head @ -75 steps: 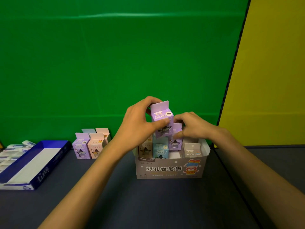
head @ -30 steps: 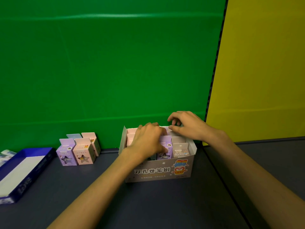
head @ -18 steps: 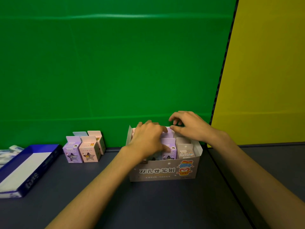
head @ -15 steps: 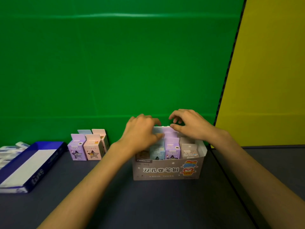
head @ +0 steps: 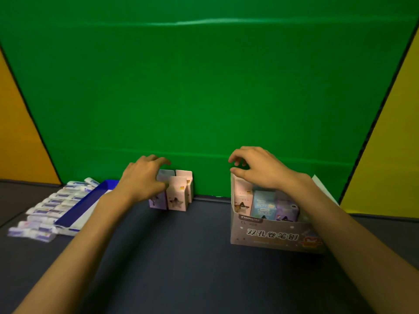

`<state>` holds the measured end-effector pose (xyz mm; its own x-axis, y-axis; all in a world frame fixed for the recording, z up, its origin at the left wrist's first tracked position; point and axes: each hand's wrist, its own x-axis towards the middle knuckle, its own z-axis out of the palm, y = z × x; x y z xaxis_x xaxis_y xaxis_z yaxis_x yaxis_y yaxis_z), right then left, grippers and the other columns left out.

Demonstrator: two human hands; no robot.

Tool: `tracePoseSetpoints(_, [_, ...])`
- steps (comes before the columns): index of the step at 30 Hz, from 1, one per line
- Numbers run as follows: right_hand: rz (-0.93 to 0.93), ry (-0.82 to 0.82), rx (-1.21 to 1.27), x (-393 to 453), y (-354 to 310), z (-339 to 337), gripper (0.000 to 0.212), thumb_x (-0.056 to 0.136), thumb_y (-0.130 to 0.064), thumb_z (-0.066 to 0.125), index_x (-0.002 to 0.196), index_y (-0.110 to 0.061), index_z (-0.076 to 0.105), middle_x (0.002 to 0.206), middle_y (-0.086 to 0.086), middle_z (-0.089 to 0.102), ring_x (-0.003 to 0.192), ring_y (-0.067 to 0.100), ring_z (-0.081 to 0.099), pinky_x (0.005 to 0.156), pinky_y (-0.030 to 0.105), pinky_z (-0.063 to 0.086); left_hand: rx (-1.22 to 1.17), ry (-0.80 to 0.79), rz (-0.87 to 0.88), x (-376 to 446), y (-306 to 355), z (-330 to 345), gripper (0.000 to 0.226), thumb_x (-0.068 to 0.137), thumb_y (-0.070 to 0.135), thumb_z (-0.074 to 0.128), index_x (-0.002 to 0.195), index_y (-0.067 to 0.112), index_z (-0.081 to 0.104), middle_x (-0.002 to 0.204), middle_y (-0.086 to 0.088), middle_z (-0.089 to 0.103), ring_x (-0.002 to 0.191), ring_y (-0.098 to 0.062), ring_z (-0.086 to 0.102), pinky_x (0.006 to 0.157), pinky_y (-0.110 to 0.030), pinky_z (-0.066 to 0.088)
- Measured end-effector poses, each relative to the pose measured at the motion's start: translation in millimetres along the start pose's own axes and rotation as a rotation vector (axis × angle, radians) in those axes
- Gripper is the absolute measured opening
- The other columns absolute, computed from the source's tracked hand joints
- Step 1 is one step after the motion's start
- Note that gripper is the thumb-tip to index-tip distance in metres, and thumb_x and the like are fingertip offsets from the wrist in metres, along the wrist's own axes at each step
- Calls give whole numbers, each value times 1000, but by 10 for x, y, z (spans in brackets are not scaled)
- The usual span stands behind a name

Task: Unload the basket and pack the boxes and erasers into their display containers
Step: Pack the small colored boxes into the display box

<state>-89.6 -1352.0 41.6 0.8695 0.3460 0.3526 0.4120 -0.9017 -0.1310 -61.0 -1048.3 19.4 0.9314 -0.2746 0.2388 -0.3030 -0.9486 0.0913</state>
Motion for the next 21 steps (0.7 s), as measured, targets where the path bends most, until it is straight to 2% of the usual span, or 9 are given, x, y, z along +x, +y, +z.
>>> tracePoseSetpoints(7, [-34, -73, -22, 359, -516, 257, 32, 93, -37, 64, 122, -23, 62, 108, -7, 62, 99, 13, 58, 86, 34, 49, 52, -19, 45, 3, -343, 238, 61, 85, 46, 67, 140, 30, 47, 134, -2, 50, 124, -25, 47, 98, -42, 42])
tracePoseSetpoints(10, [-51, -103, -42, 447, -705, 398, 34, 92, -38, 65, 122, -24, 61, 108, -6, 62, 100, 16, 58, 85, 36, 50, 53, -12, 77, -12, -390, 309, 63, 79, 47, 75, 134, 31, 49, 129, -1, 49, 121, -24, 46, 97, -42, 41])
tracePoseSetpoints(13, [-71, -135, -86, 522, -855, 527, 41, 89, -41, 68, 124, -23, 59, 113, -3, 60, 106, 19, 56, 82, 33, 45, 17, 12, 109, -23, -440, 357, 62, 72, 44, 82, 123, 28, 51, 120, 0, 49, 114, -22, 46, 92, -40, 41])
tracePoseSetpoints(18, [-75, -166, -170, 633, -1016, 664, 66, 82, -48, 74, 137, -21, 51, 131, 0, 56, 120, 21, 50, 100, 41, 41, 0, -54, 182, -98, -507, 438, 34, 78, 36, 74, 105, 29, 53, 109, 6, 62, 105, -20, 57, 78, -34, 35])
tracePoseSetpoints(21, [-83, -187, -224, 709, -1085, 728, 71, 78, -51, 77, 136, -19, 52, 129, 1, 58, 118, 21, 50, 100, 41, 42, -51, -45, 162, -144, -598, 398, 40, 76, 39, 77, 109, 31, 56, 110, 5, 68, 102, -23, 61, 74, -33, 37])
